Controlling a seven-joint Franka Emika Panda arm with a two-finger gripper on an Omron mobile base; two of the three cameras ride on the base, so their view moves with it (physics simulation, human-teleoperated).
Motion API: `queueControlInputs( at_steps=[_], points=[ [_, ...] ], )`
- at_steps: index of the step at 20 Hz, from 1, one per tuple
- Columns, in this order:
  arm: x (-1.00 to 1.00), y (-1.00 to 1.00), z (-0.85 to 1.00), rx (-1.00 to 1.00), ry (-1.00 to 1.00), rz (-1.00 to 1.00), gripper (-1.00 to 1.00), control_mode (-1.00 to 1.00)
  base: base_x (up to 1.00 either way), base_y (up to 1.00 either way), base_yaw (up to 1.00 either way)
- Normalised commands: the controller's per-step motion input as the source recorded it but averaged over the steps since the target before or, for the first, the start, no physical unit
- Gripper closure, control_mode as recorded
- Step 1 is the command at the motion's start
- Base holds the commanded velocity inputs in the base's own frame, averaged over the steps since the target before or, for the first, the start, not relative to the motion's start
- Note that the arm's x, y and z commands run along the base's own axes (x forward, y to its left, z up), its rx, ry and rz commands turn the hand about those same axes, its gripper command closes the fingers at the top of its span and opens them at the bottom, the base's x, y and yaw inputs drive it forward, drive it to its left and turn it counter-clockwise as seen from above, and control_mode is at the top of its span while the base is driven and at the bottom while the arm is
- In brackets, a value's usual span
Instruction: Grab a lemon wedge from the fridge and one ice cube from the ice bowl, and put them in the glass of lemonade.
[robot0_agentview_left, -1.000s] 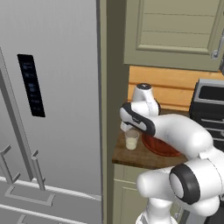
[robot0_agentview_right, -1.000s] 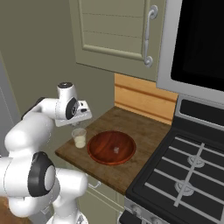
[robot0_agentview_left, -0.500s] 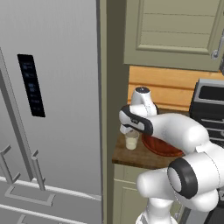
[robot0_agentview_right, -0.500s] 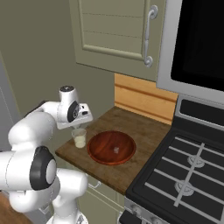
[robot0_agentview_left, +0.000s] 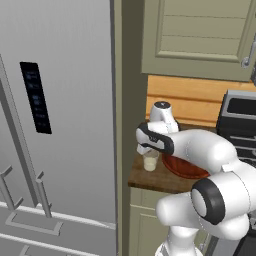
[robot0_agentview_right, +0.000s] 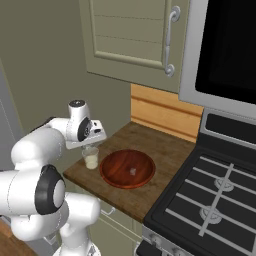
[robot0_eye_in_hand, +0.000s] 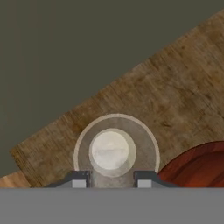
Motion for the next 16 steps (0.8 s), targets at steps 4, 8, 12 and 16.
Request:
queueControlInputs(
  at_steps=[4, 8, 12, 16],
  points=[
    [0.0, 0.0, 0.0, 0.0, 0.0, 0.0, -1.0, -1.0, 0.0, 0.0, 0.0],
    [0.0, 0.0, 0.0, 0.0, 0.0, 0.0, -1.0, -1.0, 0.0, 0.0, 0.0],
    [-0.09, -0.16, 0.02, 0.04, -0.02, 0.0, -1.0, -1.0, 0.0, 0.0, 0.0],
    [-0.2, -0.5, 0.05, 0.11, -0.03, 0.0, -1.0, -1.0, 0.0, 0.0, 0.0]
  ],
)
